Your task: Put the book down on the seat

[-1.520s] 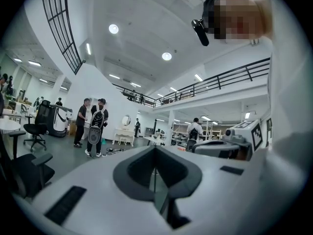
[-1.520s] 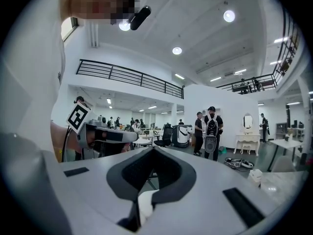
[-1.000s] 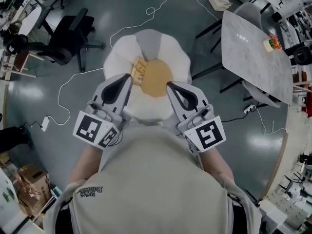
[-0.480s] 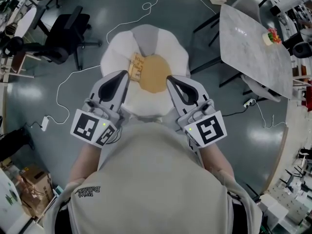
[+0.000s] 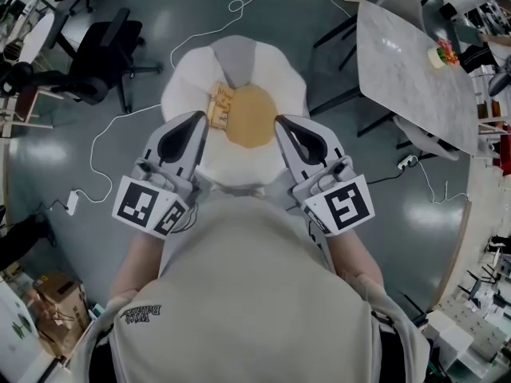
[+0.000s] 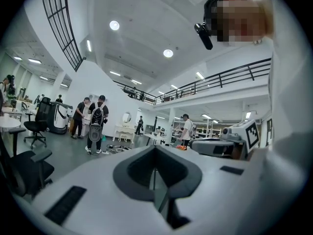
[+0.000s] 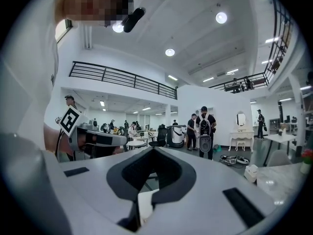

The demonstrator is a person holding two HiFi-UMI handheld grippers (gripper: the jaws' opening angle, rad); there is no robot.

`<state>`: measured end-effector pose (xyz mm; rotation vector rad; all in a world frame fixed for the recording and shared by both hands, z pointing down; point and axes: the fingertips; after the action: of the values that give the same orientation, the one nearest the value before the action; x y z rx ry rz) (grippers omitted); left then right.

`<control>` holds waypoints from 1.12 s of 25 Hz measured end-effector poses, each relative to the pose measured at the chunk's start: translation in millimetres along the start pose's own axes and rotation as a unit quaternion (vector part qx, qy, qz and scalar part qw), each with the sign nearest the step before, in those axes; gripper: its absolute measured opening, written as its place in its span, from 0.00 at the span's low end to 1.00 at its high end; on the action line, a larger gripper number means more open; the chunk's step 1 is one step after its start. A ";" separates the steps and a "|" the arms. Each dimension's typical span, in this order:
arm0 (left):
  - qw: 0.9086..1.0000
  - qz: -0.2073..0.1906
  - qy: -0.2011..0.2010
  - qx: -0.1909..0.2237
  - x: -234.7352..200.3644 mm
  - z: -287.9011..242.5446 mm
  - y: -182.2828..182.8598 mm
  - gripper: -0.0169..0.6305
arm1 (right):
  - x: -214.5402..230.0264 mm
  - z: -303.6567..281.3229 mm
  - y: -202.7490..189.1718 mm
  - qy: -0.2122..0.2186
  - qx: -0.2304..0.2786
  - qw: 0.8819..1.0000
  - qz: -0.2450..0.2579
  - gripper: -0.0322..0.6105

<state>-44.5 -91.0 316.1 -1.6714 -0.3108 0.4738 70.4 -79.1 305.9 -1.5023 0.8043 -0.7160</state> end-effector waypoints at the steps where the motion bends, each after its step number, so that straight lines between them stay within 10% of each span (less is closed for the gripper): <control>1: 1.000 0.001 -0.001 -0.001 -0.1 -0.5 -0.4 0.04 | 3.1 1.5 0.5 -0.004 0.002 1.000 -0.002 0.06; 14: 1.000 0.005 -0.004 -0.009 -5.5 2.8 -7.4 0.04 | 37.0 25.2 5.0 -0.061 0.003 0.998 -0.001 0.06; 28: 1.000 0.002 0.002 -0.009 -12.6 10.2 -6.8 0.04 | 9.3 6.1 10.5 -0.031 0.006 0.999 0.017 0.06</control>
<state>-60.0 -86.9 323.4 -1.6894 -0.3100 0.4711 79.9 -83.7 294.8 -1.4898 0.7764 -0.6448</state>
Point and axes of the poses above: the fingertips, and each gripper's own axes: z backward along the fingers, x to its right, y out of its top, and after that the axes turned 12 degrees about y, right-handed
